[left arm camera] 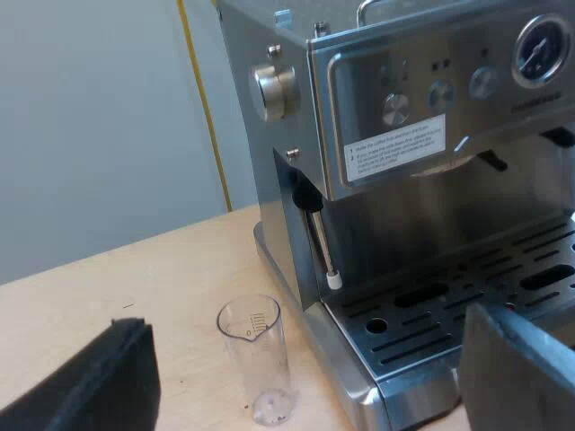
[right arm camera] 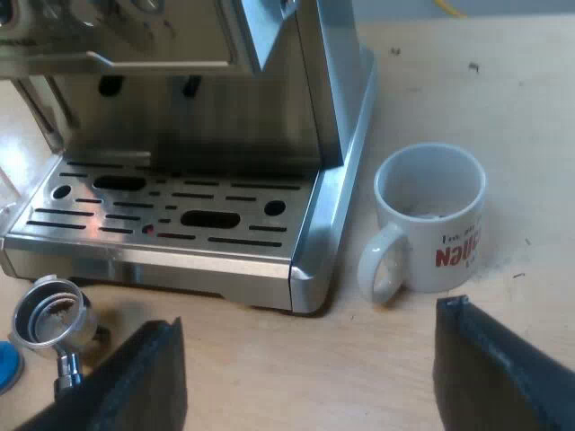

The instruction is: Grind coffee beans and then tamp

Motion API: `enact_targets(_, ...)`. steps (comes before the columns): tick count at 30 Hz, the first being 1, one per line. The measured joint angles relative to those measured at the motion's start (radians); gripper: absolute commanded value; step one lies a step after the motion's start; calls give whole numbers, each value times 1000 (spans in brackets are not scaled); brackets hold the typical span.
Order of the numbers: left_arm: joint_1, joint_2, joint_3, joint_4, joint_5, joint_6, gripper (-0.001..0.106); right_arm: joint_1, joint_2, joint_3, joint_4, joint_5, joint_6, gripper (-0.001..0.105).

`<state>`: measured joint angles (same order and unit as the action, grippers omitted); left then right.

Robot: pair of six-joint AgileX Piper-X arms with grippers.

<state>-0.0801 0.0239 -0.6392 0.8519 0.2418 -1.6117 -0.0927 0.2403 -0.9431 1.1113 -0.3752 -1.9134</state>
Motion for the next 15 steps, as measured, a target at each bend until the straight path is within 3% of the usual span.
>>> enact_targets(10, 0, -33, -4, 82, 11, 0, 70, 0, -223, 118, 37, 0, 36, 60)
enact_targets(15, 0, -33, -4, 88, 11, 0, 70, 0, -247, 163, 69, -2, 52, 60)
